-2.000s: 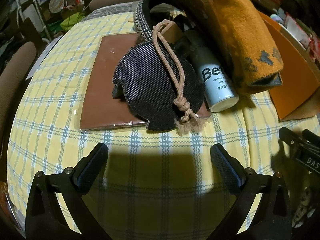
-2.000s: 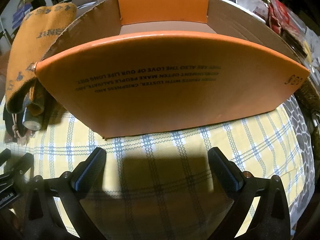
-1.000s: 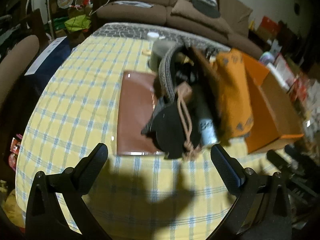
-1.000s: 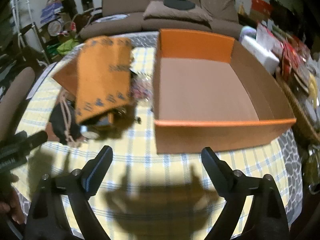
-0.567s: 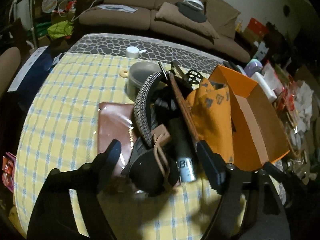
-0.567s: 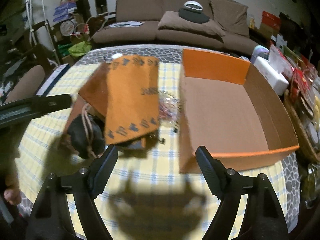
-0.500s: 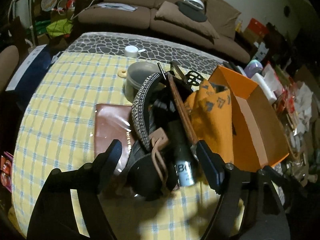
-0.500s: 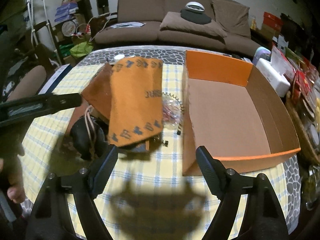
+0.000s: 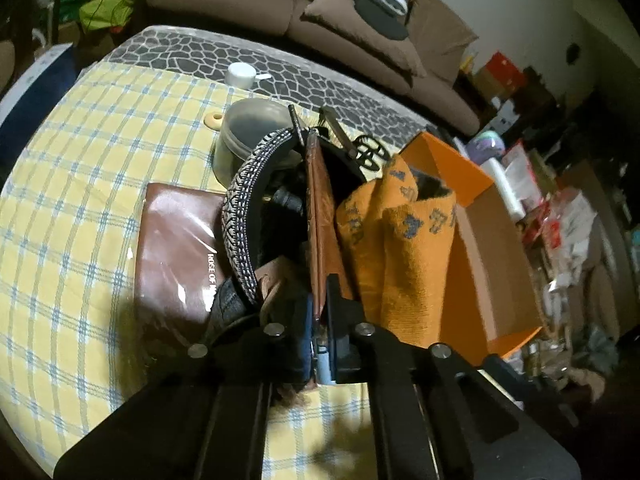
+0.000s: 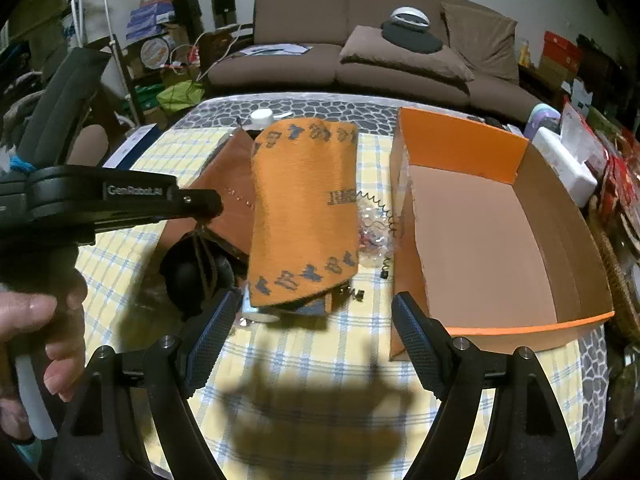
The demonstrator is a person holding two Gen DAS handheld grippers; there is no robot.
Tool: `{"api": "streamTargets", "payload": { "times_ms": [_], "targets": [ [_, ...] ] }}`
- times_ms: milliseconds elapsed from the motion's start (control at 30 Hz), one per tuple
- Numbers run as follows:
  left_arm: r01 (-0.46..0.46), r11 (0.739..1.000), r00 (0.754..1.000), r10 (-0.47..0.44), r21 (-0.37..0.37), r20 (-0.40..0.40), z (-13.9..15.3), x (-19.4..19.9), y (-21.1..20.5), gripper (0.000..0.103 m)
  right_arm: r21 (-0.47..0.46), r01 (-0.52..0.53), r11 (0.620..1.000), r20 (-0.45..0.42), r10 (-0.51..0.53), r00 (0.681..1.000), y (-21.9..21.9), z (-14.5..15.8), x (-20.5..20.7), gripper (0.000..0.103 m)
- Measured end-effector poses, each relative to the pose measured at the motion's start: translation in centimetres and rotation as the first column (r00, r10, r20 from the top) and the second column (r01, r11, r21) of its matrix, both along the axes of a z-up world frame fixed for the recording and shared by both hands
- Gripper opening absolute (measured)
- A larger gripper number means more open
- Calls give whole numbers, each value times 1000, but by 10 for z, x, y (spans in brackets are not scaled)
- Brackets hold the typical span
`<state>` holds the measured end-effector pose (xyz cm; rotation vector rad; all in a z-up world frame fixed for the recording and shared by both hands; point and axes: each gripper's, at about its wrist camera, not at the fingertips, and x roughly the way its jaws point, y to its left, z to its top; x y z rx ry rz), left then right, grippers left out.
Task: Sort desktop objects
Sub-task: 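Grasp the brown plastic-wrapped folder edge with the left gripper and lift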
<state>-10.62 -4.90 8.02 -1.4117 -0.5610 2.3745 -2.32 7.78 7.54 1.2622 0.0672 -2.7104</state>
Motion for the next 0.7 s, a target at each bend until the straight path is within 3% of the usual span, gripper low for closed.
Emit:
{"api": "streamTargets", "payload": {
  "times_ms": [200,433,600,700],
  "targets": [
    [-29,996,1000,29,81,-7,17,16,-25,4,-36,-23,999,-21,23,1000,-3,4,5,82],
    [-63,982,997,71,178,-39,45,36,-67,4,-147,-114,982,-23,112,993,-16,6,11,82],
    [-70,964,996,82,258,-36,53,45,-88,4,-401,-122,908,50,154,987,-11,-3,5,81],
    [-76,942,996,86,326,-15,49,47,-98,4,-612,-73,787,108,175,979,-3,-12,1,78]
  ]
}}
